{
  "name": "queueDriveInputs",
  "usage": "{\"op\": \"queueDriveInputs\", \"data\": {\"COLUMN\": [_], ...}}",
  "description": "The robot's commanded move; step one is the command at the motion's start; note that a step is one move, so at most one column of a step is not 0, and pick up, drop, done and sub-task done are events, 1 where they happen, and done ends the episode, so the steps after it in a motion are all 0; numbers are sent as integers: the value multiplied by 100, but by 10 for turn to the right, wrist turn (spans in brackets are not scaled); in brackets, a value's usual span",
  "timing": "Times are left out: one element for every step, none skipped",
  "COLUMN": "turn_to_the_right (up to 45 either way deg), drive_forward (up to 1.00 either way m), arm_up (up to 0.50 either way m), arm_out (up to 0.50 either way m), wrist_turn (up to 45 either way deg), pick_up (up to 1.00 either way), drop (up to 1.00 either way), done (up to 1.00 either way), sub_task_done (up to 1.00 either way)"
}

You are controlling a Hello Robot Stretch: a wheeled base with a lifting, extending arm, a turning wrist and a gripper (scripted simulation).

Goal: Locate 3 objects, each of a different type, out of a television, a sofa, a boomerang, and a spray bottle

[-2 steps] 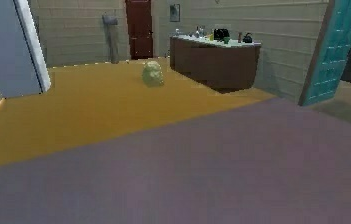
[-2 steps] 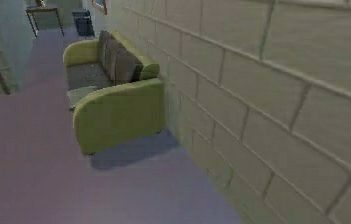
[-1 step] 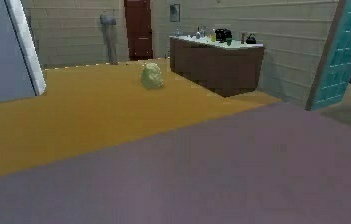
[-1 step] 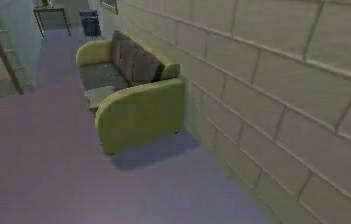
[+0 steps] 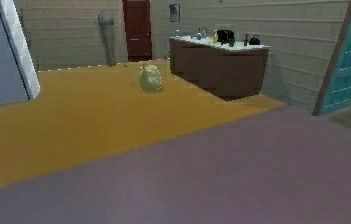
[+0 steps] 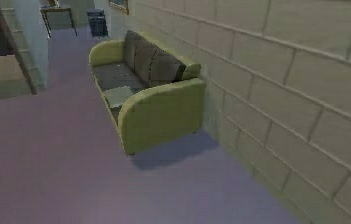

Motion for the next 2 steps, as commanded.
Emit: {"op": "queueDriveInputs", "data": {"turn_to_the_right": [60,0], "drive_forward": [0,100], "arm_up": [0,0], "arm_out": [0,0], "wrist_turn": [0,0], "pick_up": [0,0], "drop": [0,0], "done": [0,0], "sub_task_done": [0,0]}}
